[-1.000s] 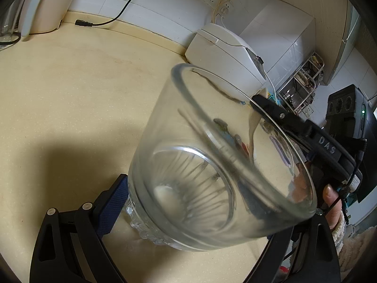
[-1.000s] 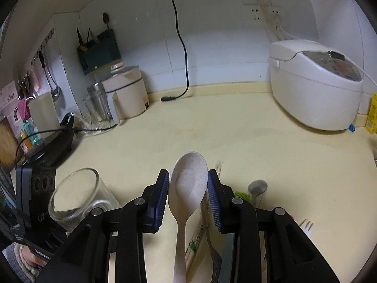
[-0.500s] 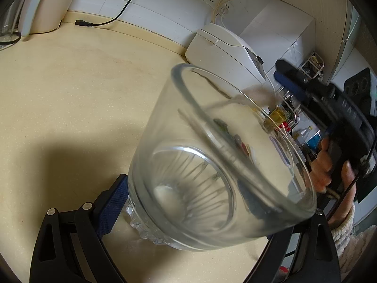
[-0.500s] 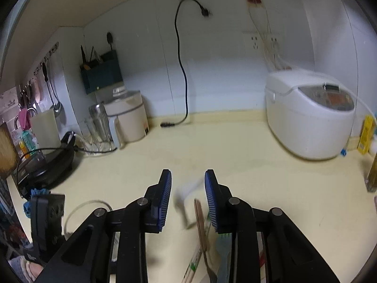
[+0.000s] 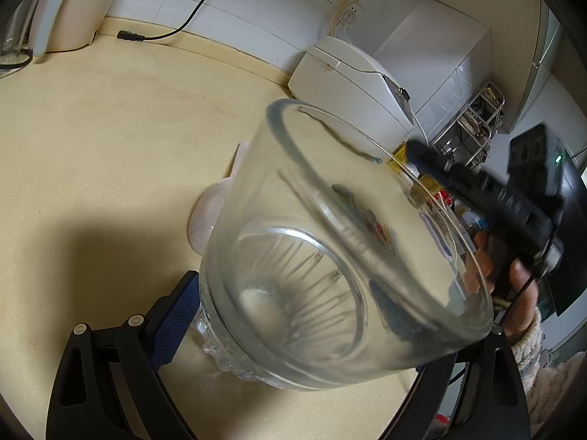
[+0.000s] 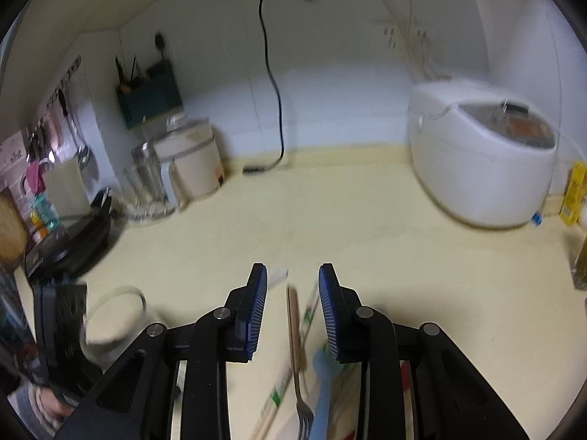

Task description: Organize utensils

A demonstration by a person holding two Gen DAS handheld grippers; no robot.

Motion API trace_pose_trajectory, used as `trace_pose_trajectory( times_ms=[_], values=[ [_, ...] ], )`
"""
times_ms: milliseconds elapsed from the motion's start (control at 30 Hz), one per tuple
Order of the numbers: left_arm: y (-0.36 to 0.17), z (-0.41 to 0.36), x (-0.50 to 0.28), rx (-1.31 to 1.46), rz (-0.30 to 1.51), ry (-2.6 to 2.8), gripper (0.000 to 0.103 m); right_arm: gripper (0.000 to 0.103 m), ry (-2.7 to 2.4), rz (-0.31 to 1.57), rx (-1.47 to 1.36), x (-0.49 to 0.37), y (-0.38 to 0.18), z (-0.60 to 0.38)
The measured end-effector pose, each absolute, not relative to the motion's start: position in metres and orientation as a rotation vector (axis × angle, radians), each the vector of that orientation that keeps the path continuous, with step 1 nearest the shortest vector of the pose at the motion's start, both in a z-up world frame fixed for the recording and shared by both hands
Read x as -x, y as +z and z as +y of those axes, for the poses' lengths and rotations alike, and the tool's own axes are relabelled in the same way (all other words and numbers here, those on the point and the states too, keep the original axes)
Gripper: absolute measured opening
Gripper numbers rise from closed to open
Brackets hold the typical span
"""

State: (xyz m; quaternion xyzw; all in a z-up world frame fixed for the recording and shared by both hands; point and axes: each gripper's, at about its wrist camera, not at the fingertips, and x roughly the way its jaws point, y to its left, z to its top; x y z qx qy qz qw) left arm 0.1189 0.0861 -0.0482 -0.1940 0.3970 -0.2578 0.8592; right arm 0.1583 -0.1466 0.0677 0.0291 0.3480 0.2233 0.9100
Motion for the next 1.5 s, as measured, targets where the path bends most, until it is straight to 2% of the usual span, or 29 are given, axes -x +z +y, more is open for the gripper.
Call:
trace_pose_trajectory(
  times_ms=[200, 433, 733, 933, 1267, 1500],
  values=[
    [-0.048, 0.086, -0.119, 0.408, 0.833, -0.541, 0.094, 0.030, 0.477, 0.809, -0.070, -0.159, 0.040, -0.154],
    [-0.048, 0.085, -0.119, 0.407, 0.834, -0.541, 0.094, 0.030, 0.646, 0.949, -0.070, -0.195, 0.014, -0.102],
    [-0.047, 0.085, -0.119, 0.414, 0.832, -0.545, 0.094, 0.030, 0.781, 1.008, -0.007, -0.252, 0.002, -0.033],
    [-0.047, 0.082, -0.118, 0.415, 0.832, -0.546, 0.094, 0.030, 0.853, 1.102, 0.109, -0.254, -0.025, -0.017],
    [-0.047, 0.080, -0.120, 0.420, 0.831, -0.547, 0.094, 0.030, 0.736, 1.030, 0.340, -0.216, -0.006, -0.064],
    [-0.047, 0.080, -0.120, 0.421, 0.831, -0.547, 0.094, 0.030, 0.600, 0.903, 0.031, -0.194, 0.041, -0.135]
  ],
)
